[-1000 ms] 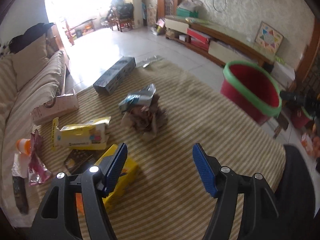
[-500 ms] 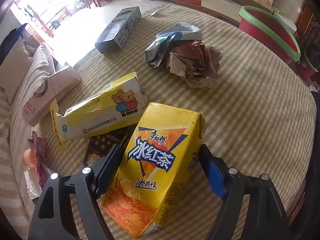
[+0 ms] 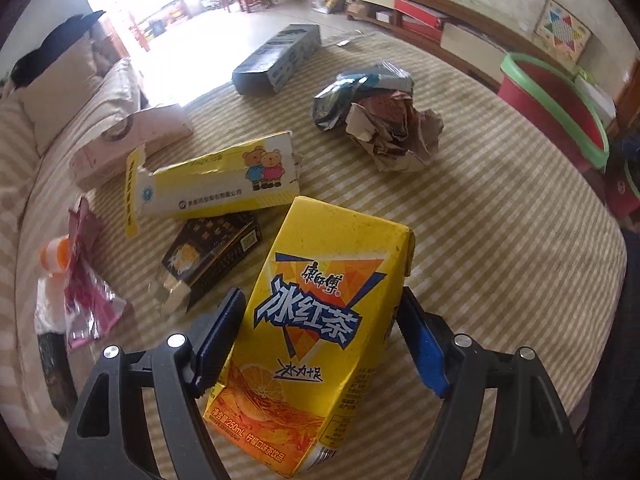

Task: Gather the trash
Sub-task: 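Grasp the yellow iced-tea carton with the left gripper while the right gripper grasps the blue snack wrapper, then lift the iced-tea carton and snack wrapper and carry both over the red bin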

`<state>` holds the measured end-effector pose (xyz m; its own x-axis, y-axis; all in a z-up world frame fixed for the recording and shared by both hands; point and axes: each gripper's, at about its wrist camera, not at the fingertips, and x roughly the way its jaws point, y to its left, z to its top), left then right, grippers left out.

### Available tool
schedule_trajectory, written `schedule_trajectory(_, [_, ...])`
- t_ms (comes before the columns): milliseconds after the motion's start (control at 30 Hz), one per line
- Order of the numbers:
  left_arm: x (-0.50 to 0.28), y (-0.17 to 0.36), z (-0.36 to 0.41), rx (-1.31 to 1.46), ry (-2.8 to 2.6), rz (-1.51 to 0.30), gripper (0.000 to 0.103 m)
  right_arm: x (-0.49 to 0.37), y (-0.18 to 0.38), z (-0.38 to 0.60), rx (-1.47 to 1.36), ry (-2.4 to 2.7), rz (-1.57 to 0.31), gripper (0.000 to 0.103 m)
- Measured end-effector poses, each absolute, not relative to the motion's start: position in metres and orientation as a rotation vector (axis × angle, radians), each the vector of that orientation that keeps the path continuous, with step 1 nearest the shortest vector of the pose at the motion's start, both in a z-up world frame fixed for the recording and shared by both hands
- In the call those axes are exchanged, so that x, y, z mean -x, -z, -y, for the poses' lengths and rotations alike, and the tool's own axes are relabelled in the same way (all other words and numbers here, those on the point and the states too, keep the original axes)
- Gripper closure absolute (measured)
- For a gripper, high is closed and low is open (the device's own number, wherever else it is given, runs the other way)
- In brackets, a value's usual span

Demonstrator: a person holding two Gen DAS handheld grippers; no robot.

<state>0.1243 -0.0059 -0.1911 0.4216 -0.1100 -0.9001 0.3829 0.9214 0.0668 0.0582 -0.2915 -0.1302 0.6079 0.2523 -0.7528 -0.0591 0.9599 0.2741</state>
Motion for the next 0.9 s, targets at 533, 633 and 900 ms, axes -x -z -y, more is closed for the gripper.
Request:
schedule_trajectory(533, [-0.04,0.185,-0.023,0.03,0.039,-1.064,0.03,-0.224,0.154,0.192,-0.171,-0.331,-1.057,0.019])
schedule_trajectory(633, [-0.042,0.187,-0.027,0.042,0.036,-1.065,0.026,-0.248,0.168,0.178,-0.158,-0.347,-1.14,0.014])
schedule_trajectory(900, [-0.037,0.191,-0.035,0.148,0.062,-1.063,0.022,-0.264,0.184,0.173,-0.228,-0.409,-1.204,0.065])
